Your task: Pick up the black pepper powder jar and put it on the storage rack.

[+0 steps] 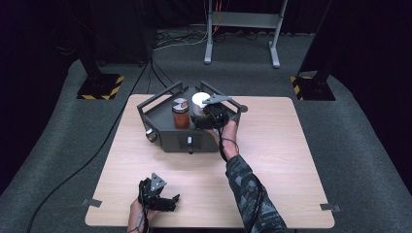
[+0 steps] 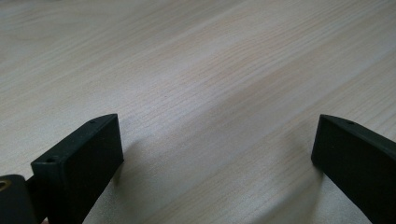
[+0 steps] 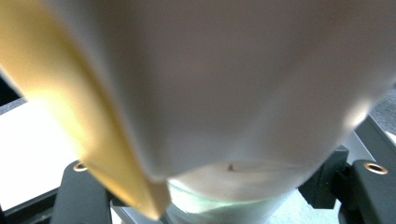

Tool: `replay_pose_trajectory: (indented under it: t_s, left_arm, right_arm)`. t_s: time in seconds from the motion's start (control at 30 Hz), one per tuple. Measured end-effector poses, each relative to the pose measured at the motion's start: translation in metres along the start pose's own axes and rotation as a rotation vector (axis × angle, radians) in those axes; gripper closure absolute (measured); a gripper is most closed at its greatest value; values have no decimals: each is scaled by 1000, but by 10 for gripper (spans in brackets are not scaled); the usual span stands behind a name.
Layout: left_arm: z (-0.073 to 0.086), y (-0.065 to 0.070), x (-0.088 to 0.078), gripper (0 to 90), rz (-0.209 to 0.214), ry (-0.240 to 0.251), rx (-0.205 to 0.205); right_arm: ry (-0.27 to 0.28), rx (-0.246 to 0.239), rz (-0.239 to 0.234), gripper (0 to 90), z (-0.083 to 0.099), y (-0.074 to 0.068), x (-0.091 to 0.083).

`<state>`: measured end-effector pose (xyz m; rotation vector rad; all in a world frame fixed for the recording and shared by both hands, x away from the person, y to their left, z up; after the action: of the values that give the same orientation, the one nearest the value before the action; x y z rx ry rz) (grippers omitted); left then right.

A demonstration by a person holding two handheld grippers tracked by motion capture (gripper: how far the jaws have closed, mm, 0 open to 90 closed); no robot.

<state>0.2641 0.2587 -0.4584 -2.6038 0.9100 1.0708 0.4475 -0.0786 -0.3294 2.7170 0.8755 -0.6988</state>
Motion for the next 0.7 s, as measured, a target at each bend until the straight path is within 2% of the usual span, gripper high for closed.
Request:
replay_pose_trajectory:
  t_s: [0.3,0.7]
  left_arm:
    - [0,0,0,16,-1,1,-3]
    - [0,0,0,16,-2,1,-4]
  right_arm:
    - [17,10,-9,294,5,2,0]
    - [10,10,-12,293,4,3,1]
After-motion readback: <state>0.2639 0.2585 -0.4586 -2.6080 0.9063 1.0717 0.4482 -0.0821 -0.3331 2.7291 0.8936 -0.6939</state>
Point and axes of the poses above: each handheld gripper's, and its own axes: x roughly forward along the jaws, z roughly out of its underside, y roughly to its right, the point moved 3 cm from there along x, roughly forward along the jaws, and after that the axes turned 5 degrees about z, right-handed, at the moved point
